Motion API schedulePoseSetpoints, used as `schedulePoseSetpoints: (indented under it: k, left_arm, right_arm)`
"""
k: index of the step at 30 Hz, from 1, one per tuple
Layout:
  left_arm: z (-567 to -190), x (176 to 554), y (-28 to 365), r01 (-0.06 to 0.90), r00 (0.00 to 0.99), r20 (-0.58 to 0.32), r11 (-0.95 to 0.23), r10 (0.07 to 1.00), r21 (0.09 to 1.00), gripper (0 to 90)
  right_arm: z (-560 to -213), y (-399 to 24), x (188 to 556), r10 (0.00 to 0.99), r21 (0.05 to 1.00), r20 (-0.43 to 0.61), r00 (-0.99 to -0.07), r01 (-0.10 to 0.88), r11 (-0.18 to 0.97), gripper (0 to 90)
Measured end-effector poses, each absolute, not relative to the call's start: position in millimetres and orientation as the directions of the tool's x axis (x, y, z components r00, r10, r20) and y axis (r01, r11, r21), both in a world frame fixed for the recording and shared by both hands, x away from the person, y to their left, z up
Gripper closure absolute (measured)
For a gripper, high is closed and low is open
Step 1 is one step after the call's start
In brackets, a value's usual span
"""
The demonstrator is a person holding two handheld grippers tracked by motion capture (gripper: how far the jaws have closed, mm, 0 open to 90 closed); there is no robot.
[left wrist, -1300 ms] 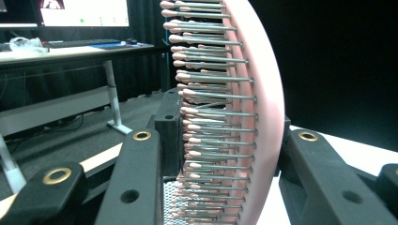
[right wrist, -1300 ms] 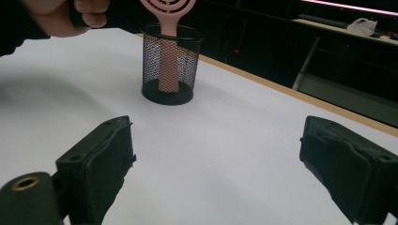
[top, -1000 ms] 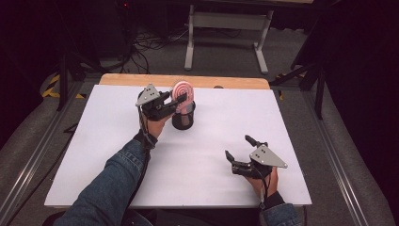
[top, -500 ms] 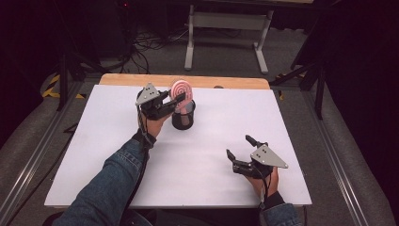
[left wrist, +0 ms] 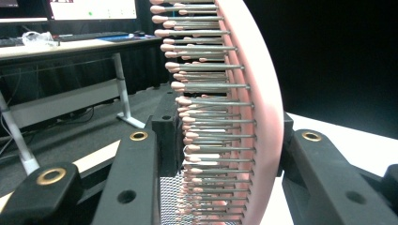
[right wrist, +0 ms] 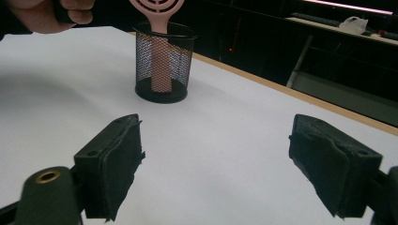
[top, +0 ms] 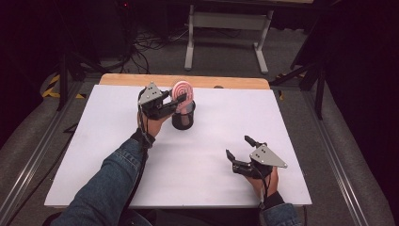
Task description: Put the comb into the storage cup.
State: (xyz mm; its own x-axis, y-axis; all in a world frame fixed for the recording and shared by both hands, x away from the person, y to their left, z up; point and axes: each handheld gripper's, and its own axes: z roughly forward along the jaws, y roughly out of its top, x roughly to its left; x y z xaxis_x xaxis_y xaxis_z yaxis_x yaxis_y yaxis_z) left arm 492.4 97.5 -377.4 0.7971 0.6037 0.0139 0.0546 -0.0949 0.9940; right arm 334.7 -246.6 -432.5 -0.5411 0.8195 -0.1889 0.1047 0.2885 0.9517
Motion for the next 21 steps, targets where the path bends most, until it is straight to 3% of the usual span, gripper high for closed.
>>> schedulePoseSetpoints:
  k: [7,21]
  left_arm:
    - [-372.9,491.5,96.3,0.031,0.785,0.045,-0.112,0.617,0.993,55.2]
    - [-368.3,491.5,101.9,0.013,0.757,0.105,-0.176,0.645,0.984,53.4]
  right_arm:
    - [-433.3,-247.0,335.6,0.819,0.951,-0.184,-0.544,0.111,0.288,17.7]
    - [-434.5,-247.8,336.9,0.817,0.95,-0.18,-0.548,0.12,0.289,17.5]
